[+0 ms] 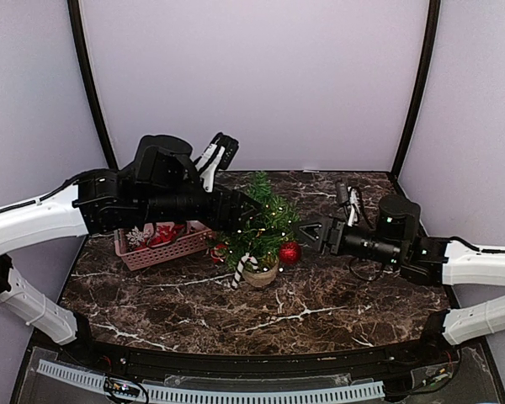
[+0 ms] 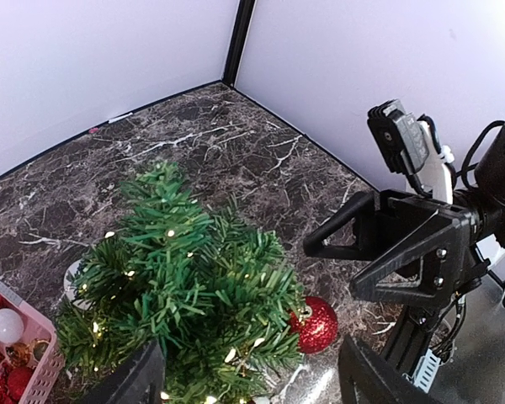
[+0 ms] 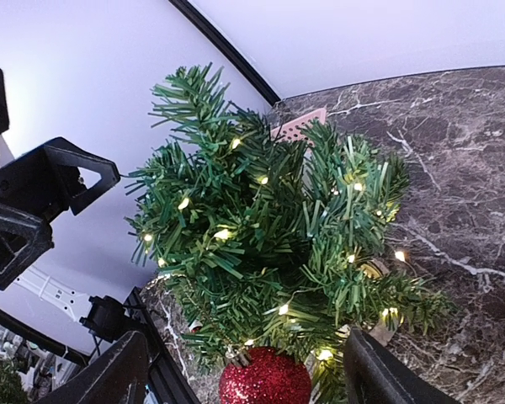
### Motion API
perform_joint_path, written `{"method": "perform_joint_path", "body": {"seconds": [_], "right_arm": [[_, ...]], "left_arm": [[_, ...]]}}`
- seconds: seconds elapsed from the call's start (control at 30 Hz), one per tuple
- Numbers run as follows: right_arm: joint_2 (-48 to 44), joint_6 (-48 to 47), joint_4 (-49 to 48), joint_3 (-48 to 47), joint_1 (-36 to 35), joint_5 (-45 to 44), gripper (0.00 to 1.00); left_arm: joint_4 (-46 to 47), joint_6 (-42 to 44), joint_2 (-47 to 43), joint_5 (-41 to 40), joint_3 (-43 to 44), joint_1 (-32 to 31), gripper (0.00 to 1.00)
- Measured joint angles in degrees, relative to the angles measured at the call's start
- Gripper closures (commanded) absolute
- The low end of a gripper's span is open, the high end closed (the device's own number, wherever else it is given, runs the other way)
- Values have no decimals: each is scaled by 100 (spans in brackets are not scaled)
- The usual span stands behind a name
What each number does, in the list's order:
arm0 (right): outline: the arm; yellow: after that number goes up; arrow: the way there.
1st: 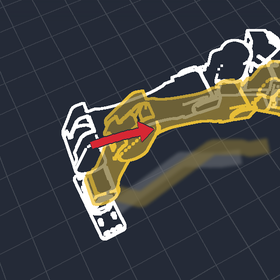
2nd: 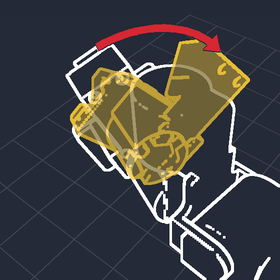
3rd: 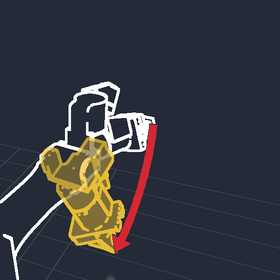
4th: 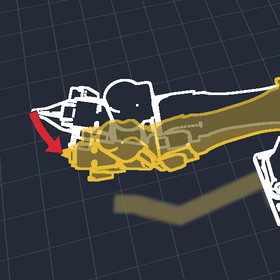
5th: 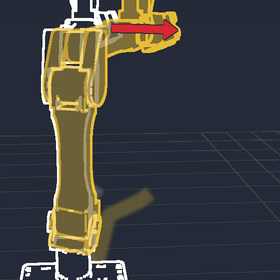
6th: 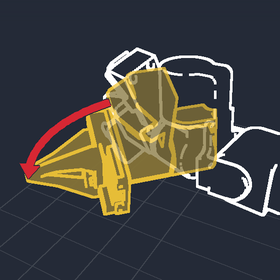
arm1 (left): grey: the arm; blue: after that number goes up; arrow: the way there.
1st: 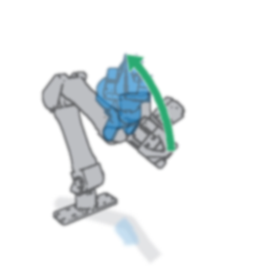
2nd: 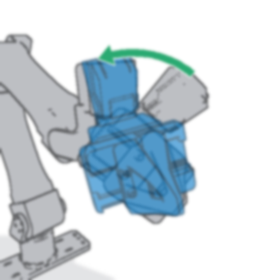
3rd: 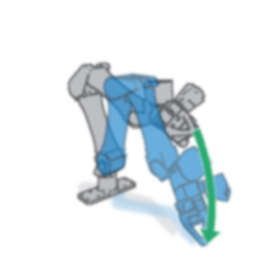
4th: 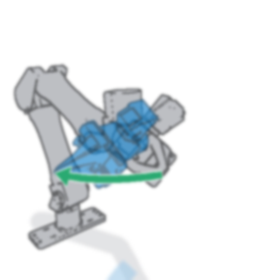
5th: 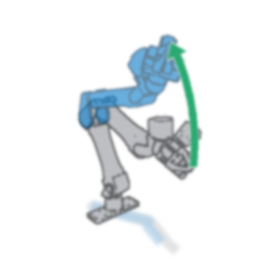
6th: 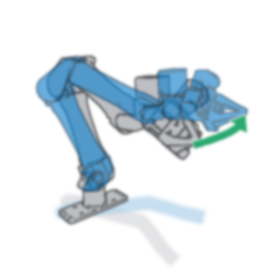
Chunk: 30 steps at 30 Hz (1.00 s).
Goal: Decorate the small christmas tree
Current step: Turn around the Christmas tree at the center of the board.
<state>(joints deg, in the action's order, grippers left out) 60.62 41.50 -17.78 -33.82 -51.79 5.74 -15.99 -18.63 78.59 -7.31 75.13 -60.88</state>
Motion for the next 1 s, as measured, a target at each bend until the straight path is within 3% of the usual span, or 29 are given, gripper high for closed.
{"method": "perform_joint_path", "body": {"seconds": [0.3, 0.57, 0.83, 1.0], "right_arm": [[-424, -144, 737, -227, 304, -573, 19], [-422, 236, 796, 87, 979, -597, 29], [-127, 852, 129, 905, 1257, -398, 44], [625, 1233, -603, 1241, 1257, -39, 51]], "left_arm": [[192, -715, -968, 446, -1180, 907, 23], [601, -1631, -1628, 737, -2616, 1128, 33], [1652, -2844, -2170, 822, -4454, 1163, 42], [2603, -3386, -1904, 981, -5219, 1165, 45]]}}
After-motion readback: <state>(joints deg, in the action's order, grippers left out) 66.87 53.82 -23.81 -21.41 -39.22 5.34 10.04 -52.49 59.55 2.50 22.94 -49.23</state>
